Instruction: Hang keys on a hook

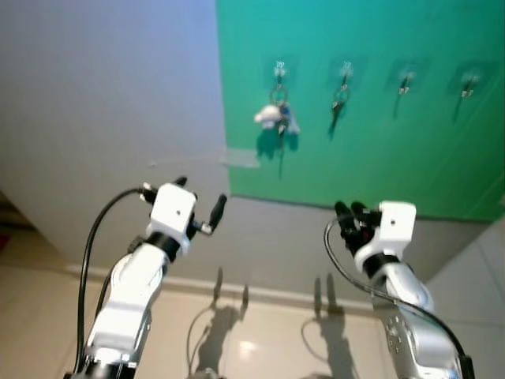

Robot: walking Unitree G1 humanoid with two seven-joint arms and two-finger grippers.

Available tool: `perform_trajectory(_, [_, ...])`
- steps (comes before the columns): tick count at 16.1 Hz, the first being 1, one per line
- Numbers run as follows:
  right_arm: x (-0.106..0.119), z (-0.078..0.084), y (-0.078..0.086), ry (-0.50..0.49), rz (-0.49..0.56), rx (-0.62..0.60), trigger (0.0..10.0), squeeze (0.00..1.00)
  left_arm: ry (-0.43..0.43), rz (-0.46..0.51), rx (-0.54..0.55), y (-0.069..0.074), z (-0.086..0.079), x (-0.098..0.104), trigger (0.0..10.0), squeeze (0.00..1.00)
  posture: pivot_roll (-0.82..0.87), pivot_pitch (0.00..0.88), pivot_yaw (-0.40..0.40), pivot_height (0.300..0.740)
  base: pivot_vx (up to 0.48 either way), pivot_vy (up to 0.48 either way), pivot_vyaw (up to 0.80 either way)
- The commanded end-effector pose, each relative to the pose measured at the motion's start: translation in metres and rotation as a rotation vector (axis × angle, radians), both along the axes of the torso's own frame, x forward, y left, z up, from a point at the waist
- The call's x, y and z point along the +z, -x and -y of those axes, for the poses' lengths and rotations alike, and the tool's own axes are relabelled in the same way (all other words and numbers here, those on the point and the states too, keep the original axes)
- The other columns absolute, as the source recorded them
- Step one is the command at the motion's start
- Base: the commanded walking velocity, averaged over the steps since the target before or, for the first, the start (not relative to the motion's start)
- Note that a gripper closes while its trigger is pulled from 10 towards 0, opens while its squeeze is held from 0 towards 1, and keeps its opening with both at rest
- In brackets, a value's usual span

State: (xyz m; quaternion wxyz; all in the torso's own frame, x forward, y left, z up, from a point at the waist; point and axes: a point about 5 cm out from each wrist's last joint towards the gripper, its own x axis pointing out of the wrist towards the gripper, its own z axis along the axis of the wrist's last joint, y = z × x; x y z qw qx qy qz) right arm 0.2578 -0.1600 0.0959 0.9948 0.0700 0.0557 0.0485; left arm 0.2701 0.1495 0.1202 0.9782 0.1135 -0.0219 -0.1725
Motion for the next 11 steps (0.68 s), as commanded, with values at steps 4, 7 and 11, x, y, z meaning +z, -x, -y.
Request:
perform_trajectory(4, [-0.006,0.004,0.006,0.023,-0.050,-0.028,10.0,0.00,-0.015,-0.010,0.016,-0.004,0.007,-0.003,10.0,0.00,-0.10,0.007,0.015,0.740,0.000,0.202,-0.75])
perform_trajectory(7, [-0.005,0.014,0.008,0.055,-0.064,-0.076,10.0,0.00,-0.010,-0.036,0.046,-0.007,0.006,-0.008,10.0,0.00,-0.12,0.008,0.017,0.740,0.000,0.000,-0.80])
perform_trajectory(11, [-0.003,0.021,0.007,0.106,-0.071,-0.088,10.0,0.00,-0.008,-0.025,0.039,-0.007,0.012,-0.011,10.0,0.00,-0.13,0.002,0.001,0.740,0.000,0.000,0.00])
